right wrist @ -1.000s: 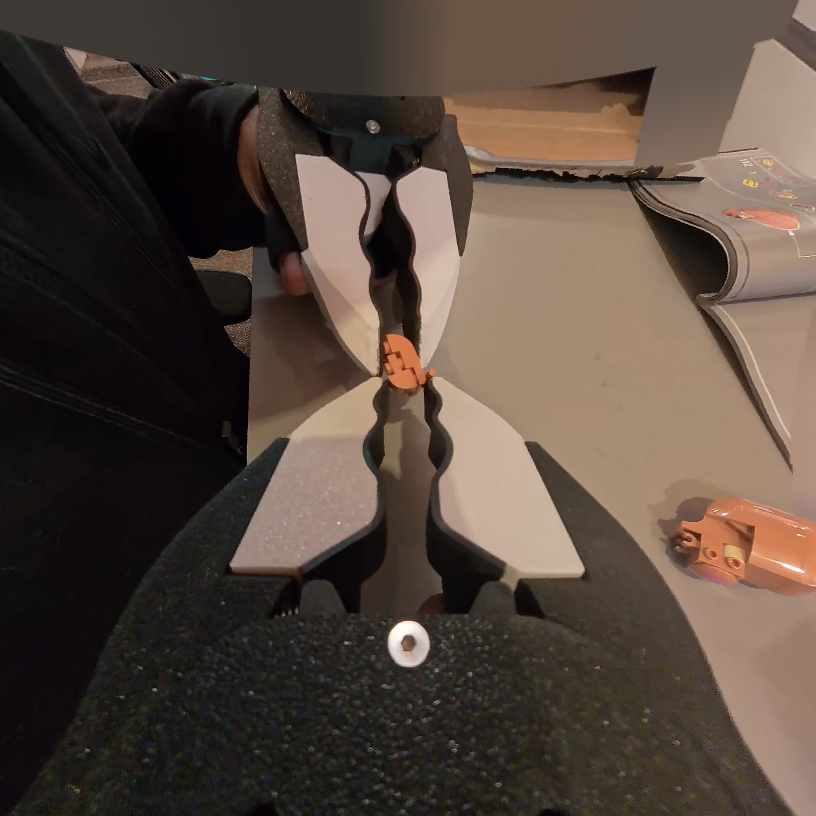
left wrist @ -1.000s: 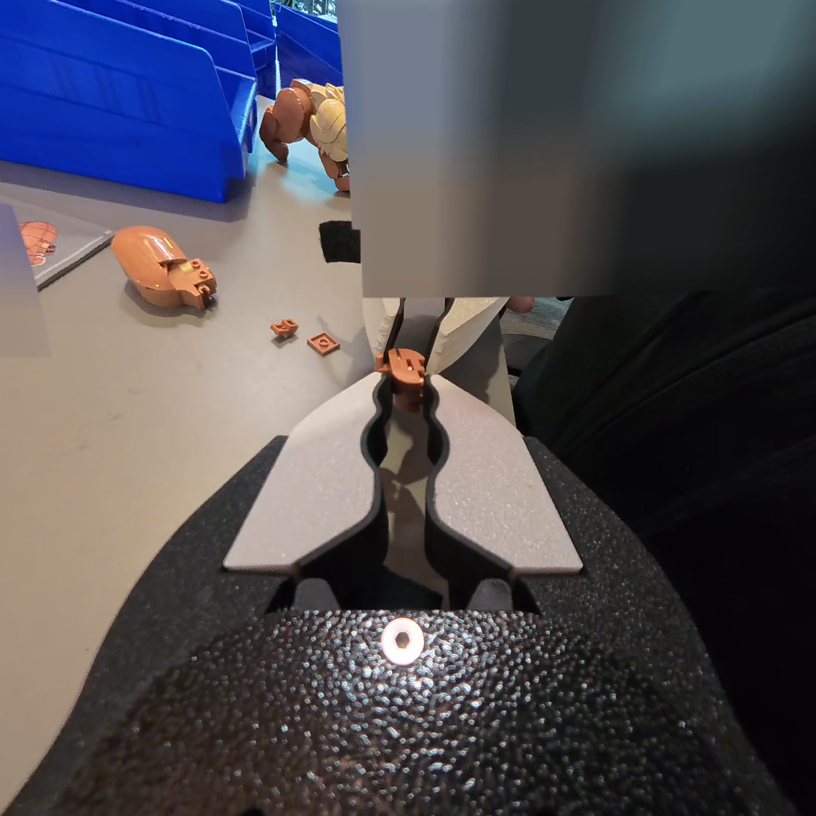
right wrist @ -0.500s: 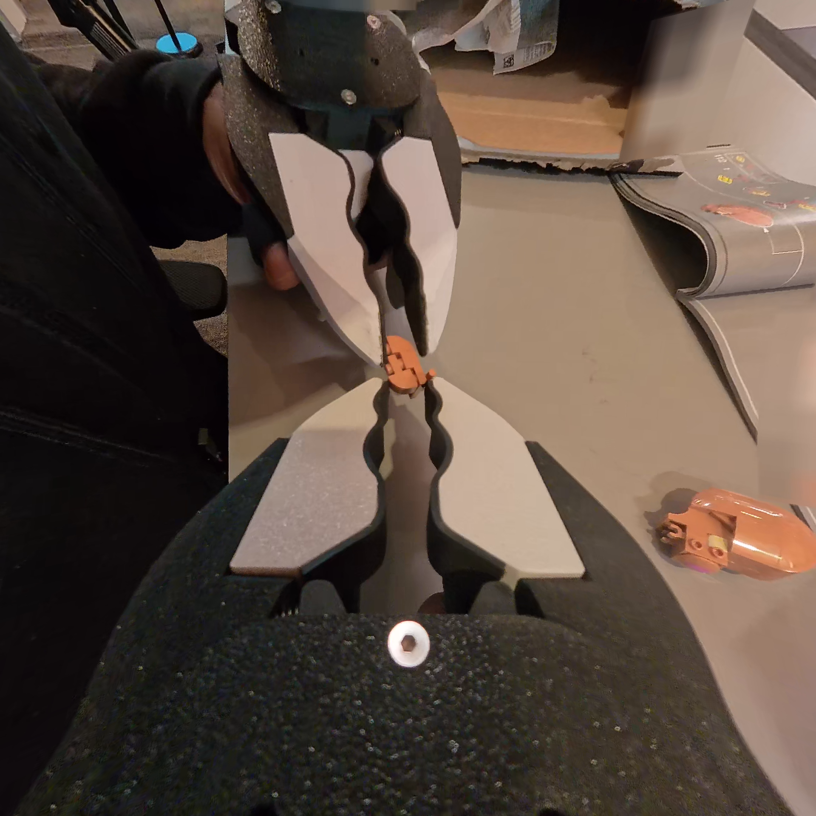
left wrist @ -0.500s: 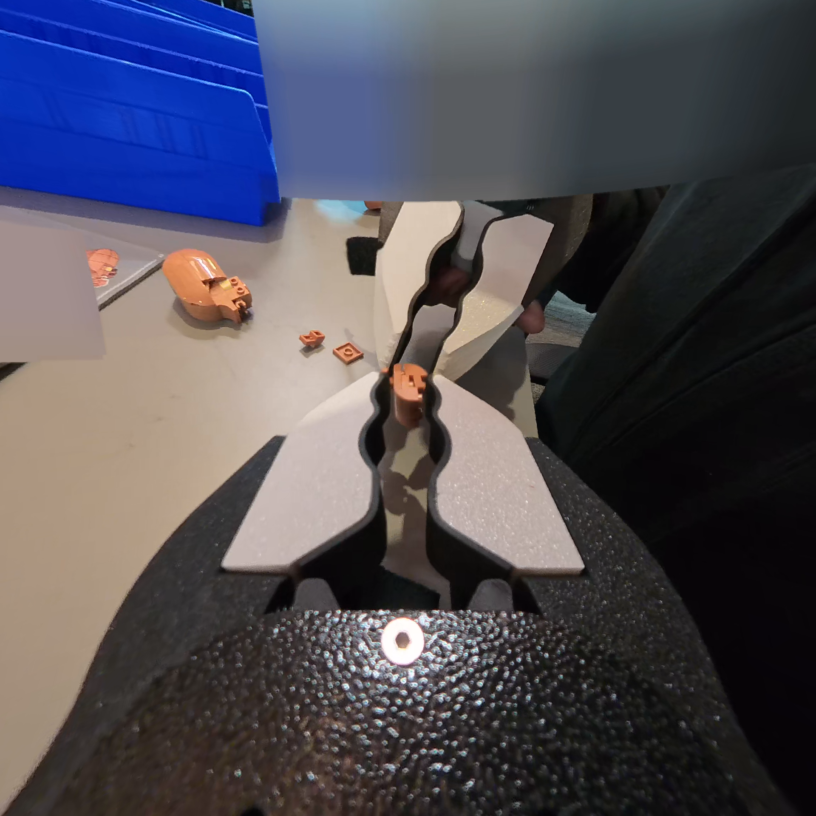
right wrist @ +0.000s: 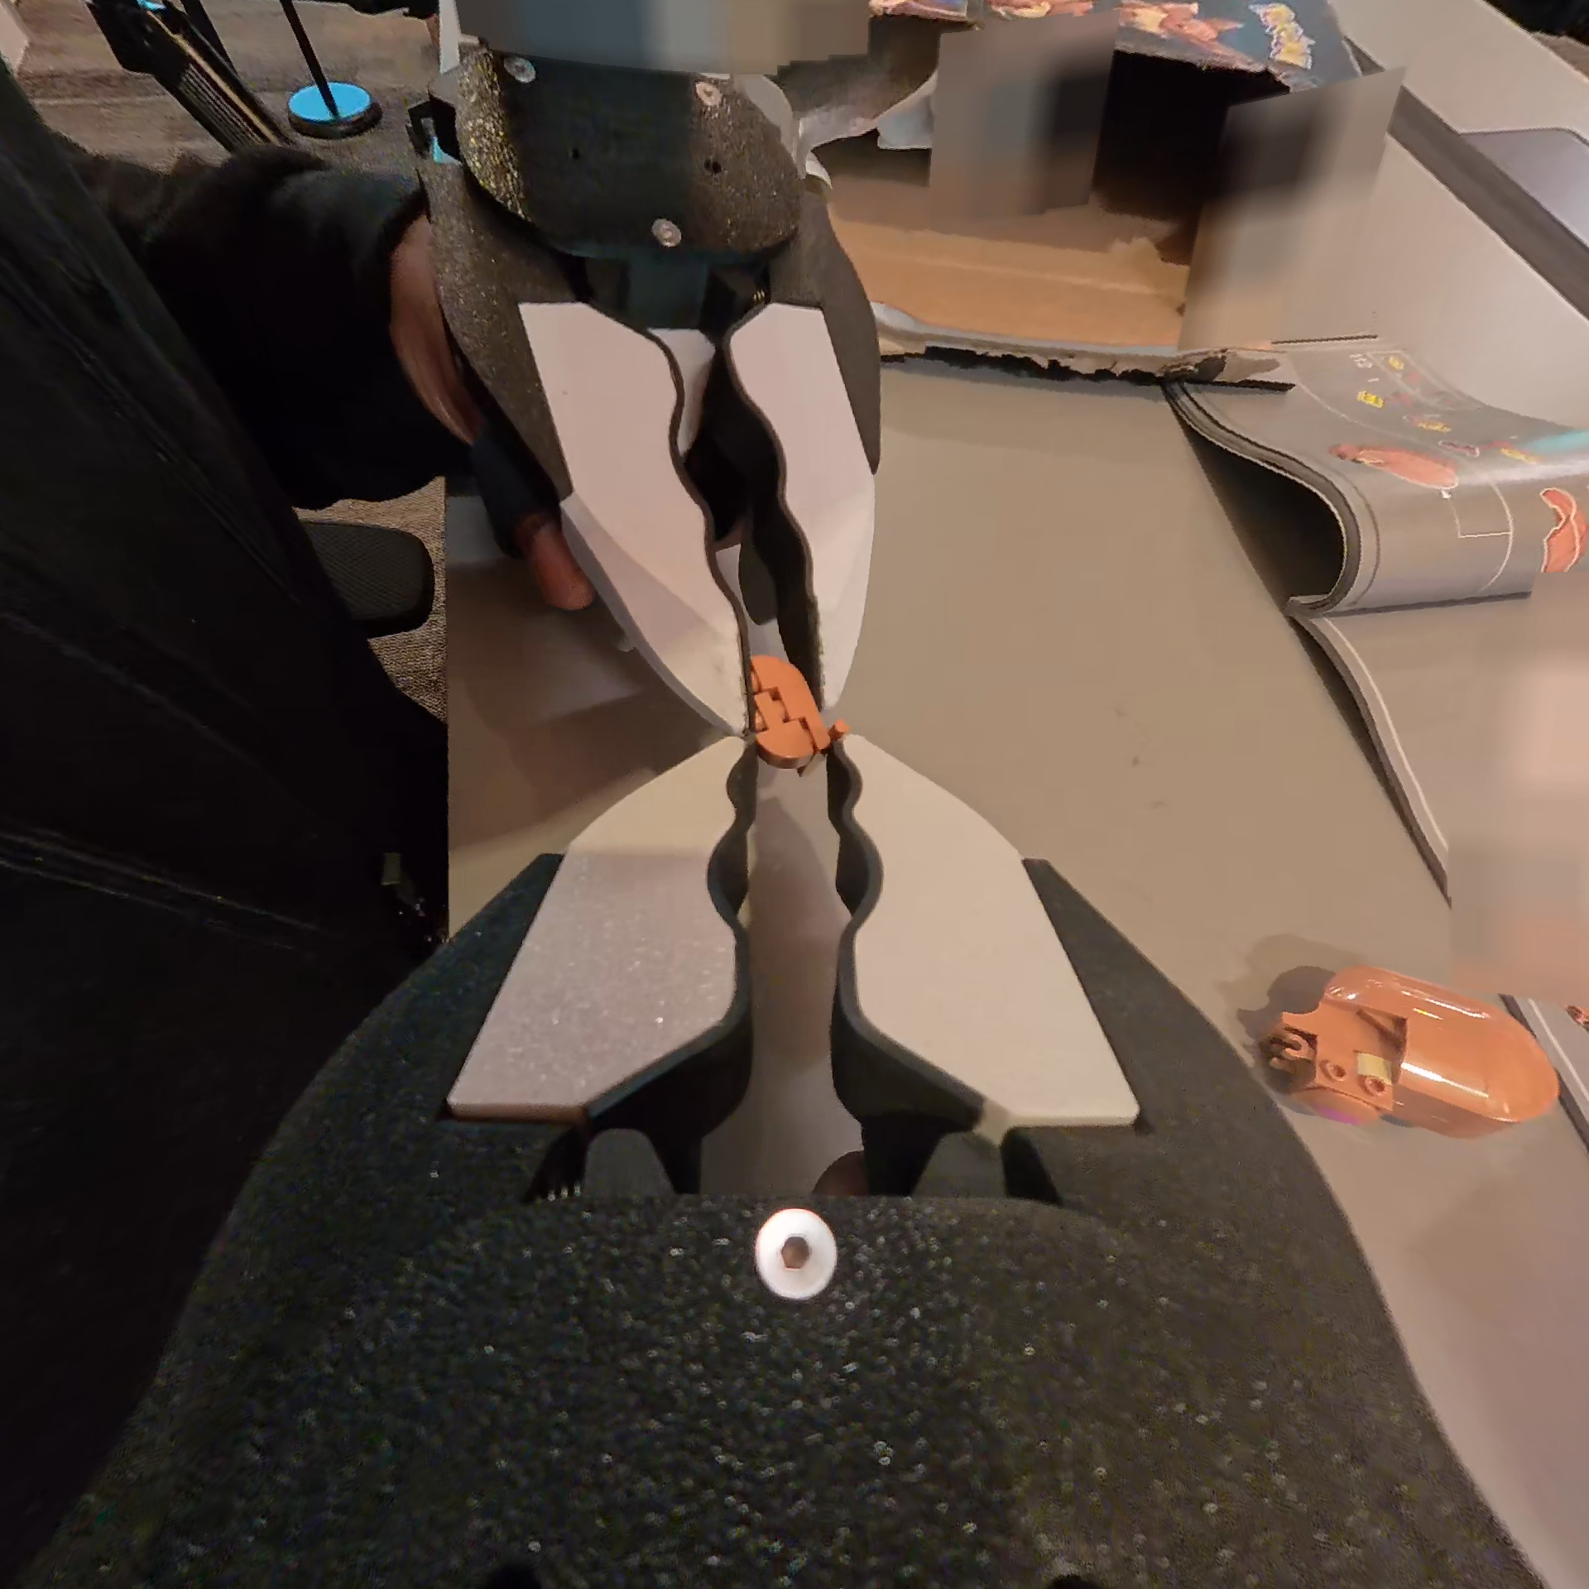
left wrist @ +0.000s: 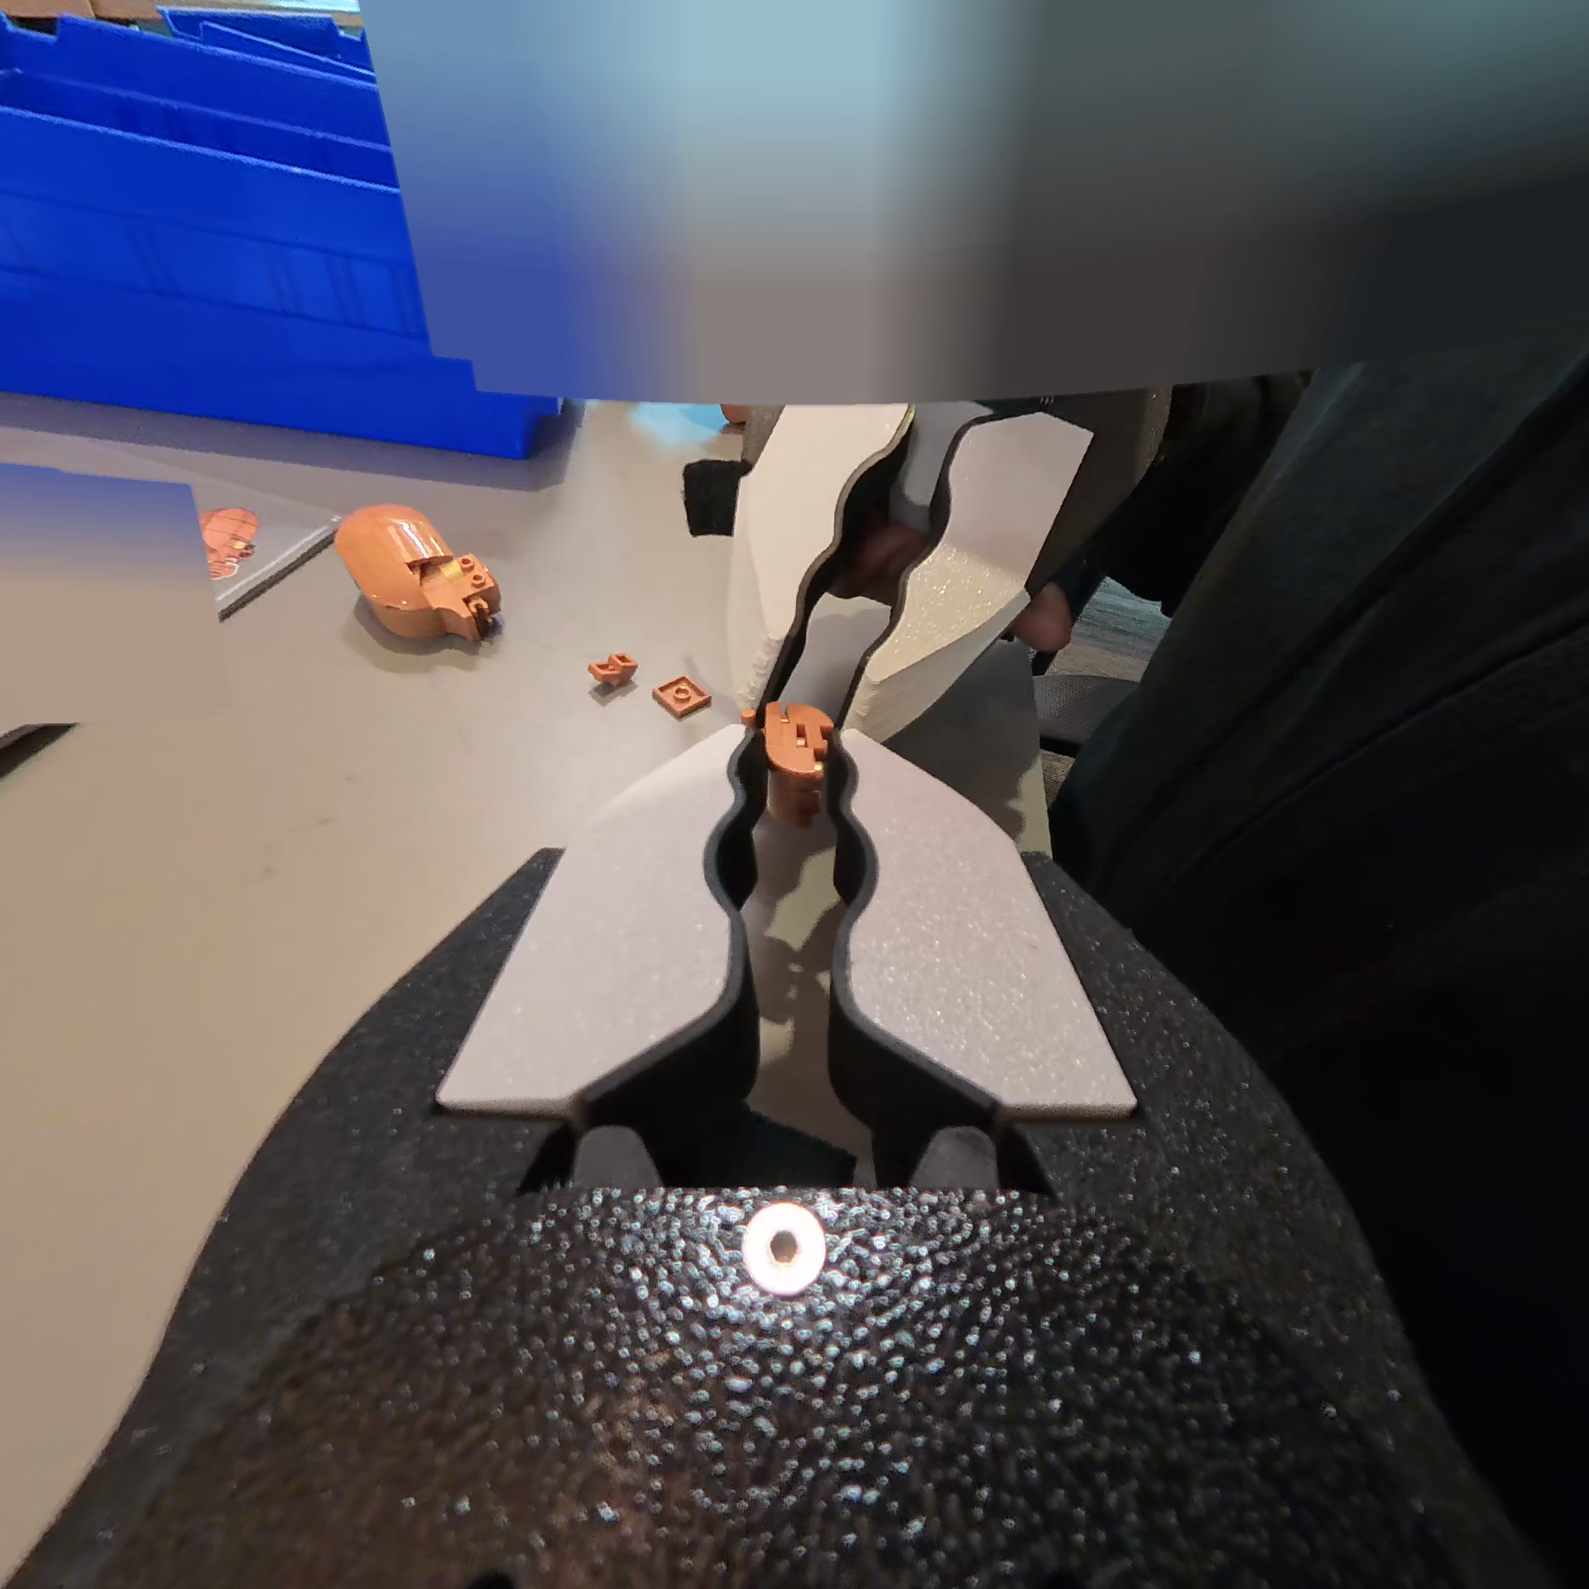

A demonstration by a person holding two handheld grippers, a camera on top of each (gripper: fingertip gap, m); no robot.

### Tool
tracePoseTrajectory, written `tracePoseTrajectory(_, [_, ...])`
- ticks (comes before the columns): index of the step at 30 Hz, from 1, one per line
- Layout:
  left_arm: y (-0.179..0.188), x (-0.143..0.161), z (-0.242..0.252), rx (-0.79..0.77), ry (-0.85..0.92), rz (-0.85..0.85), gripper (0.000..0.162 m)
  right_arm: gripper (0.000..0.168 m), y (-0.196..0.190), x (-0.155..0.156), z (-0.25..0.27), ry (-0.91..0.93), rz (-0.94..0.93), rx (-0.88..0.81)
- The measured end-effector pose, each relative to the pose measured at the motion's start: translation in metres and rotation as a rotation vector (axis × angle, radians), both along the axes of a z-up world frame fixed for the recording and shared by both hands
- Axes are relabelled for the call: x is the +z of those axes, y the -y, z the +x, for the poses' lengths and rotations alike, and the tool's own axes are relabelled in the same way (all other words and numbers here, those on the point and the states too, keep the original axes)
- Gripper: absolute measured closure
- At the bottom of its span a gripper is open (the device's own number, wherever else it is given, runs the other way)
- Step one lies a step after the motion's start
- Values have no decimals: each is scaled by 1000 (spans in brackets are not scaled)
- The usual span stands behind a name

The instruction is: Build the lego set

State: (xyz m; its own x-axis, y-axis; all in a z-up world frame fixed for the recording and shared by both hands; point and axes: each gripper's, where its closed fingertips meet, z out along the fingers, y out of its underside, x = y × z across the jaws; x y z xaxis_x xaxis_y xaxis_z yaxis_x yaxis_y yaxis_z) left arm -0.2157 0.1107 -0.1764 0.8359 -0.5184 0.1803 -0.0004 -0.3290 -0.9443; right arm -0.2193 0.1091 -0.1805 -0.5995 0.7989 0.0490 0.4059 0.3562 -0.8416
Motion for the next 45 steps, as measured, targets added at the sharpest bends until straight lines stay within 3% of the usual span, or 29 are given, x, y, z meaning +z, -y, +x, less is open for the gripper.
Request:
tracePoseTrajectory(11, [2, -1, 5, 5, -49, 17, 150, 153, 1, 0, 5, -24, 58, 14])
tracePoseTrajectory(33, [7, 8, 10, -59, 89, 18, 150, 154, 5, 15, 12, -125, -129, 105])
tracePoseTrajectory(45, [6, 9, 12, -66, 96, 19, 150, 155, 5, 15, 12, -147, -89, 138])
